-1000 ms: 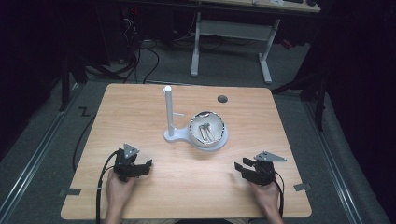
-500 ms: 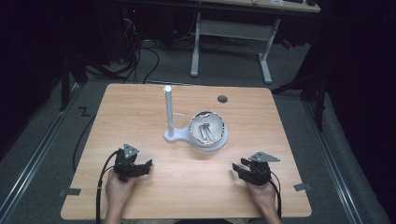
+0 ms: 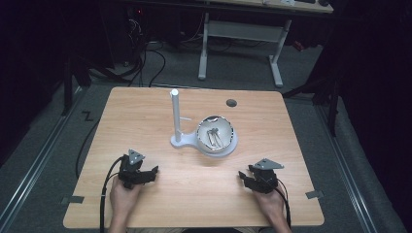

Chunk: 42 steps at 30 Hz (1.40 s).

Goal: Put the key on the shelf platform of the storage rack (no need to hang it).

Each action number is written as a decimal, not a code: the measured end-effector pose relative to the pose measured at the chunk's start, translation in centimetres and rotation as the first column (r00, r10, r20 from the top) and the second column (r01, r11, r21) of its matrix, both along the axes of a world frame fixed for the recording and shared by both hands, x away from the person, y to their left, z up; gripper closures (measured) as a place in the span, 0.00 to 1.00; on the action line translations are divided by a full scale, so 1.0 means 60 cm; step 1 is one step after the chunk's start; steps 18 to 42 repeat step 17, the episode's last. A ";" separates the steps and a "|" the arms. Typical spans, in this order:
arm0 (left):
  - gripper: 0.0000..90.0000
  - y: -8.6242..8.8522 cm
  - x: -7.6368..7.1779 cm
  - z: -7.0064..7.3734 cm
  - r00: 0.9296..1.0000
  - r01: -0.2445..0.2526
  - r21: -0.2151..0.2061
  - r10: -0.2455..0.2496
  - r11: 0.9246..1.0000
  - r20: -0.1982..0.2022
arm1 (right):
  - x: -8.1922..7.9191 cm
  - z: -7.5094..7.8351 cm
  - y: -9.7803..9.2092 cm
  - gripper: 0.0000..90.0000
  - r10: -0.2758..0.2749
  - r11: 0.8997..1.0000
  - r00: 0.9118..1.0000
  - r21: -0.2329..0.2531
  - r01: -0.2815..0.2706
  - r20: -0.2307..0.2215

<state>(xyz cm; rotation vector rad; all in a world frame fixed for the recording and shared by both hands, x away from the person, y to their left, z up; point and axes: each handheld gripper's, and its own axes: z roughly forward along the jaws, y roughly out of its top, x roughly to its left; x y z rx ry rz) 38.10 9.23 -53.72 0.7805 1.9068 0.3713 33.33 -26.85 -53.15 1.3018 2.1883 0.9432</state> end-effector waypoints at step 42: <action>0.22 0.000 0.000 0.000 1.000 0.005 0.003 -0.005 1.000 0.002 | 0.000 0.000 0.001 0.51 0.011 1.000 1.000 -0.008 -0.011 0.000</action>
